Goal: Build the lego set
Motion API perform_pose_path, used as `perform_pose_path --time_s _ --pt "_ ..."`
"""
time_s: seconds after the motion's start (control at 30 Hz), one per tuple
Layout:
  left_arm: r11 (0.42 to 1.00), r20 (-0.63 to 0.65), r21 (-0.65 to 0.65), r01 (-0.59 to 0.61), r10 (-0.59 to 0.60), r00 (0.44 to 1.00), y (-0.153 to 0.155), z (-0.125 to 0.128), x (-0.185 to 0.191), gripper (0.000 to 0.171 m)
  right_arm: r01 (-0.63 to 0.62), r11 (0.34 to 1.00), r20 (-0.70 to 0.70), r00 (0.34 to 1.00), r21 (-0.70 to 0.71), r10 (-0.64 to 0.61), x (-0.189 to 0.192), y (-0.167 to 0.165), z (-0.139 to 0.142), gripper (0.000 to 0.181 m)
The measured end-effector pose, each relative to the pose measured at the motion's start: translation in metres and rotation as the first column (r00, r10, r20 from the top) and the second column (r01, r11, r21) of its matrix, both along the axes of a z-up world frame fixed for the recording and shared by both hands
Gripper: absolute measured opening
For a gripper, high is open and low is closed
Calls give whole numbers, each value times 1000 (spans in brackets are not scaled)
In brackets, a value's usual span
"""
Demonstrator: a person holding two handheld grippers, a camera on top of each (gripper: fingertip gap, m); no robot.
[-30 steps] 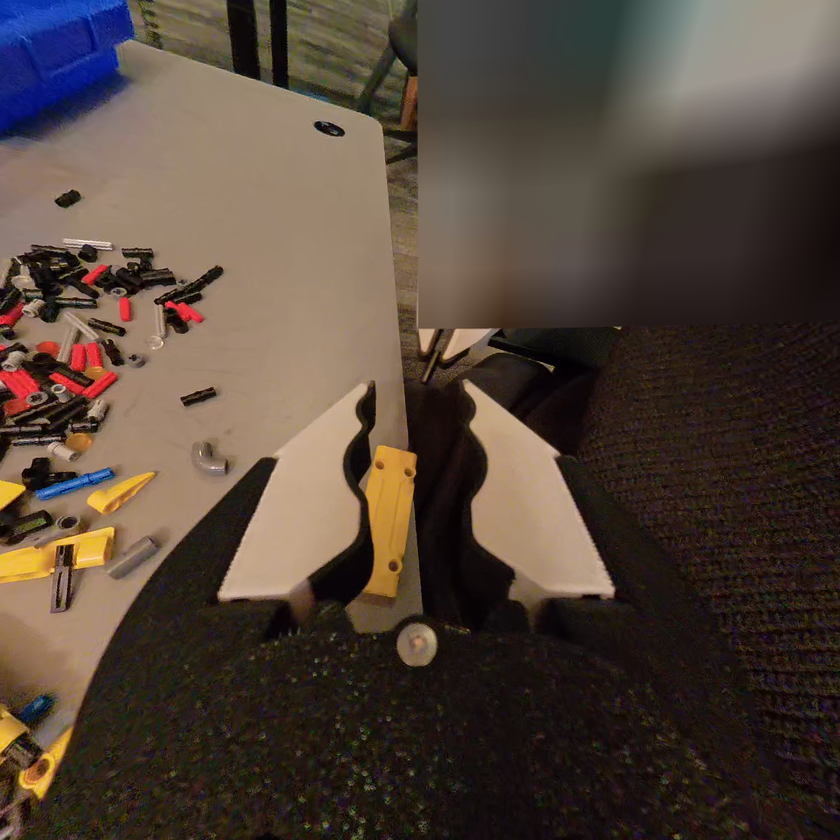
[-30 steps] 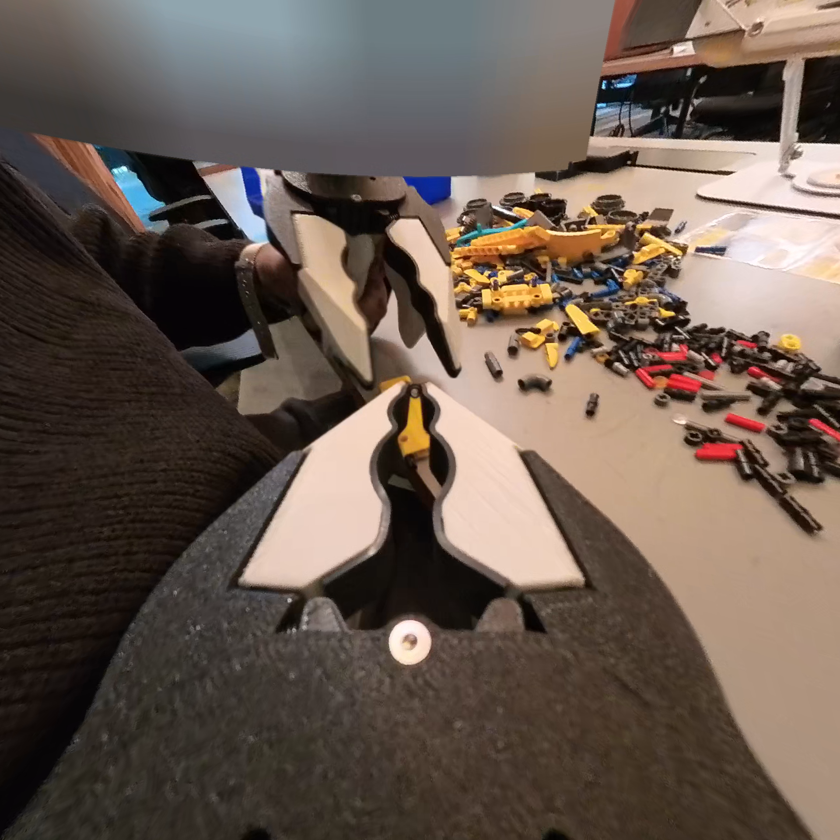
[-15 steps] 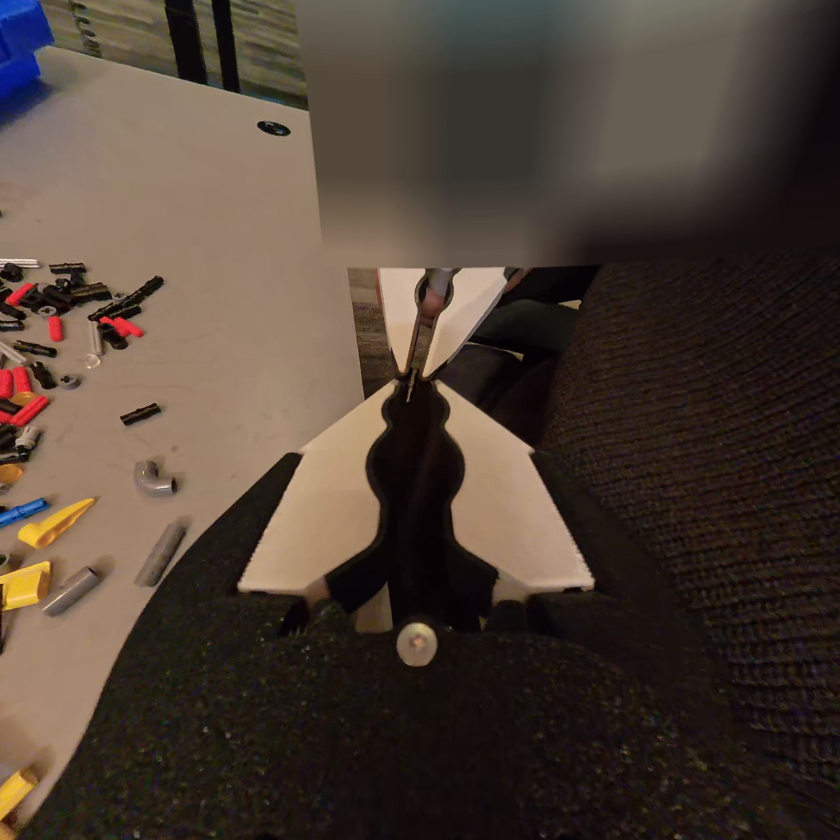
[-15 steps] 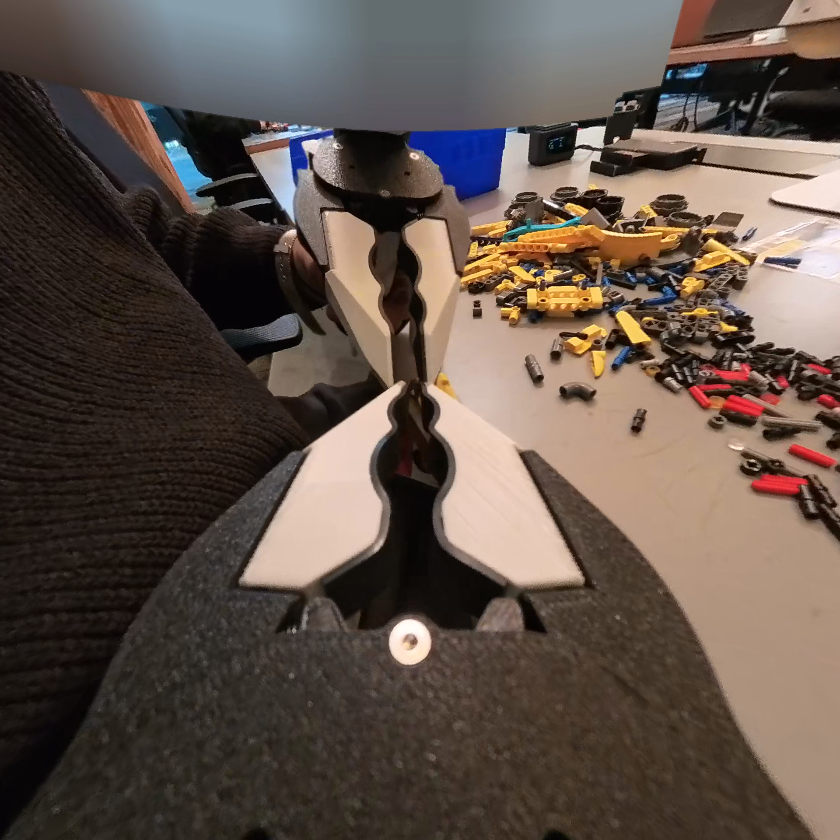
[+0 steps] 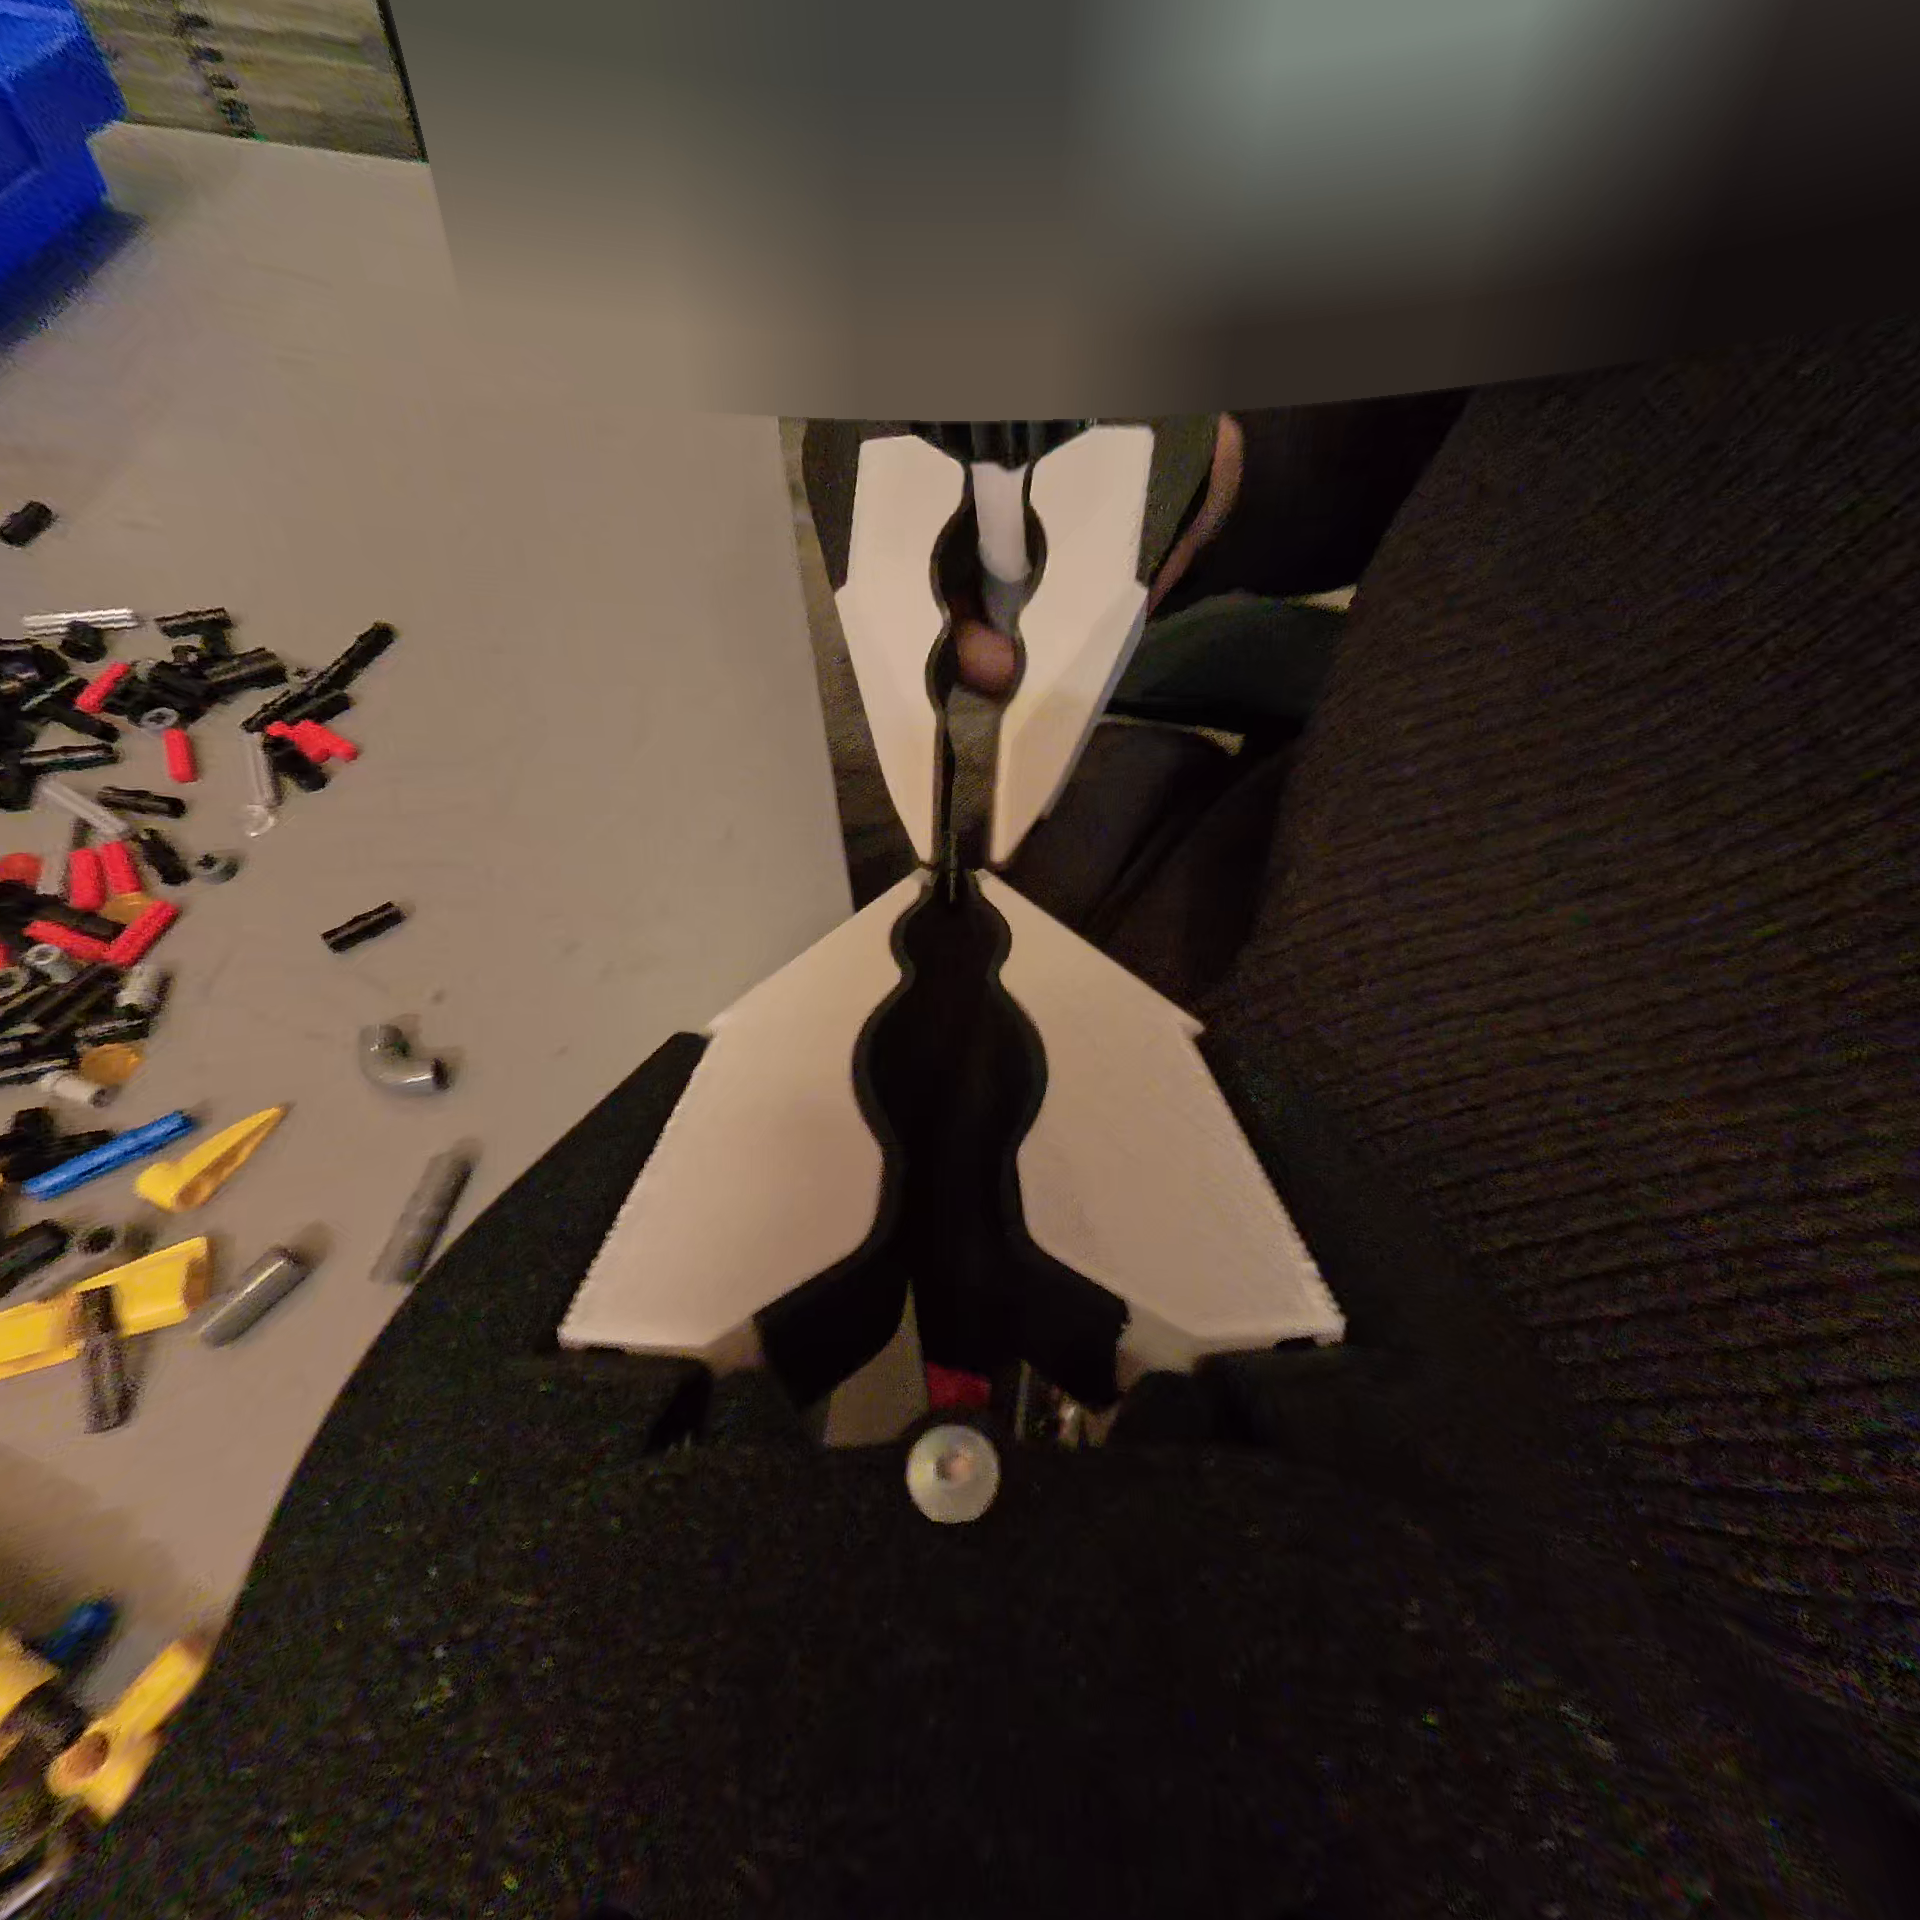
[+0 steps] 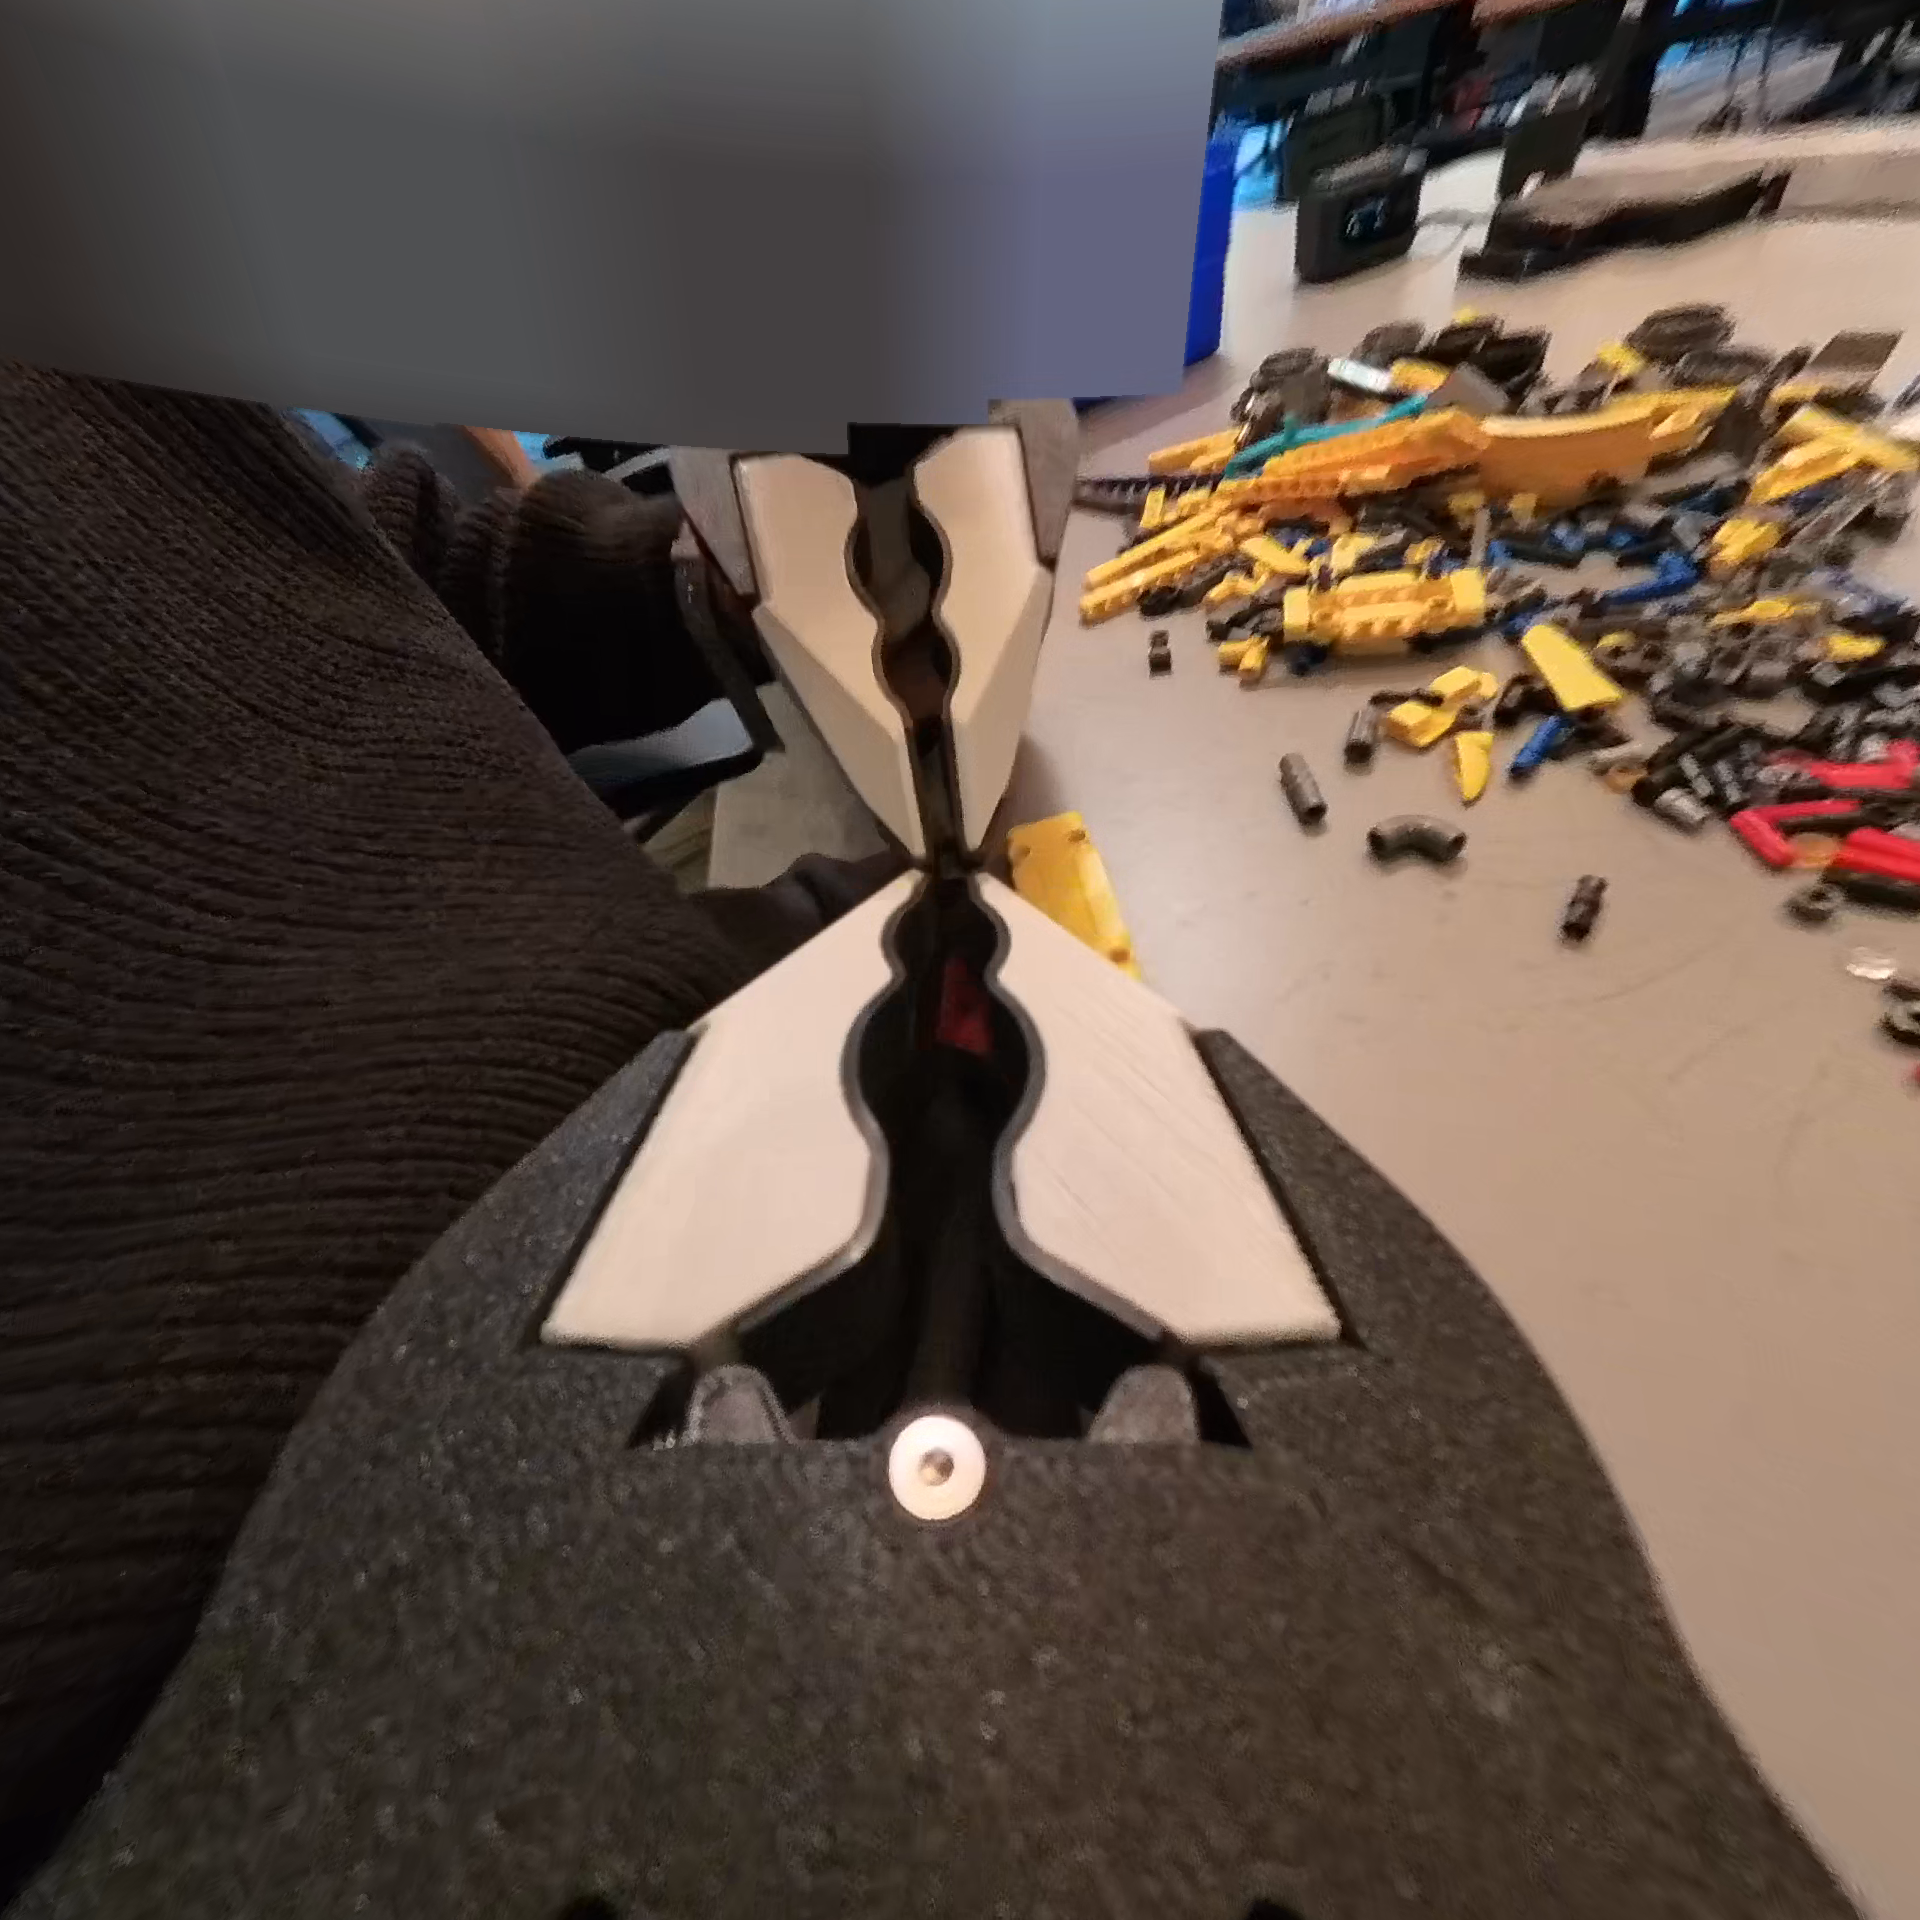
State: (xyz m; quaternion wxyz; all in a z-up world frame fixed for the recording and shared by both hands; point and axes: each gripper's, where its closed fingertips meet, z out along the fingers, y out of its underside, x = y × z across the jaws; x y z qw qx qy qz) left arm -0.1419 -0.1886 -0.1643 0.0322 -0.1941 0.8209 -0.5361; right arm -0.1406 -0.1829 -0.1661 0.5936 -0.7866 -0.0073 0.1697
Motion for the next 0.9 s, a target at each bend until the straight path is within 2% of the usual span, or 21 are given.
perform_pose_path --time_s 0.1,0.2,0.37,0.57,0.9 --pt "992 67 129 -9 0 998 5 -13 1 4 -43 994 -46 998 -102 38 -3 -1 -15 20" --pt "978 102 207 1 -23 995 5 -21 -3 4 -45 991 -49 998 -129 39 -3 -1 -19 21" --pt "973 120 228 25 -54 991 3 -24 -7 4 -80 985 -65 995 -155 70 -6 0 -23 20" --pt "969 124 241 57 -89 988 2 -28 -12 4 -112 981 -63 993 -162 103 -11 2 -23 4" --pt "972 112 227 63 -90 990 1 -29 -13 4 -140 968 -12 990 -207 141 -13 2 -28 4"
